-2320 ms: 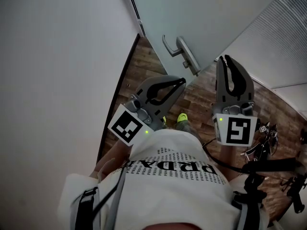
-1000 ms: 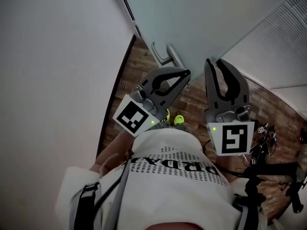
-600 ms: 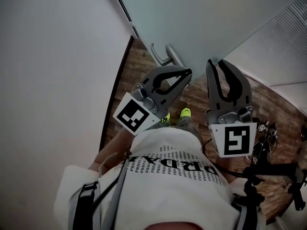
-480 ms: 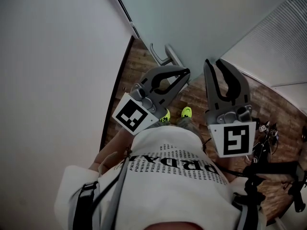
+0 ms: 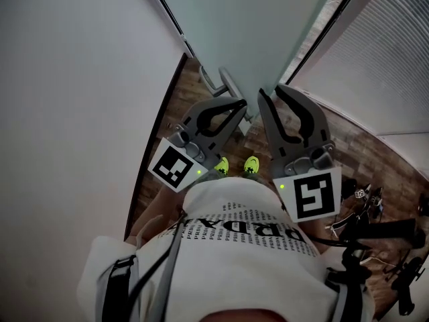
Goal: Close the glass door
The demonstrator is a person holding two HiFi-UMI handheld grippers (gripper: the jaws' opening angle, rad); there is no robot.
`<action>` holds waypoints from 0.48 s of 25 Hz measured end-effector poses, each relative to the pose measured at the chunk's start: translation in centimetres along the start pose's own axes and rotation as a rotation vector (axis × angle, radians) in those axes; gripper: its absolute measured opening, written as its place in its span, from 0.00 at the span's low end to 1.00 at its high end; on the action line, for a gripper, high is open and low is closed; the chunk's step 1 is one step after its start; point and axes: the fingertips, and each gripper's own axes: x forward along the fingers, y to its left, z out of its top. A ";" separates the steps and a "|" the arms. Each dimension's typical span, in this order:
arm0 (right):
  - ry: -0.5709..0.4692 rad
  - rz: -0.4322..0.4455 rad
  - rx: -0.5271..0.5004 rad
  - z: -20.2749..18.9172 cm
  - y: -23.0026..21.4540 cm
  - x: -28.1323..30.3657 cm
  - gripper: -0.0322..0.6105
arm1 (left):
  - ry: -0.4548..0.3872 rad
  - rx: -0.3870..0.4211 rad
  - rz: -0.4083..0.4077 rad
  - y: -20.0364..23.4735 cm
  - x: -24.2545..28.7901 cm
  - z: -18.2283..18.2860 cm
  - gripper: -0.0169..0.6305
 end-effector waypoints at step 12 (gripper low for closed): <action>-0.010 0.003 -0.035 -0.7 -0.8 -0.6 0.11 | -0.021 0.027 0.022 -0.3 1.0 -0.2 0.02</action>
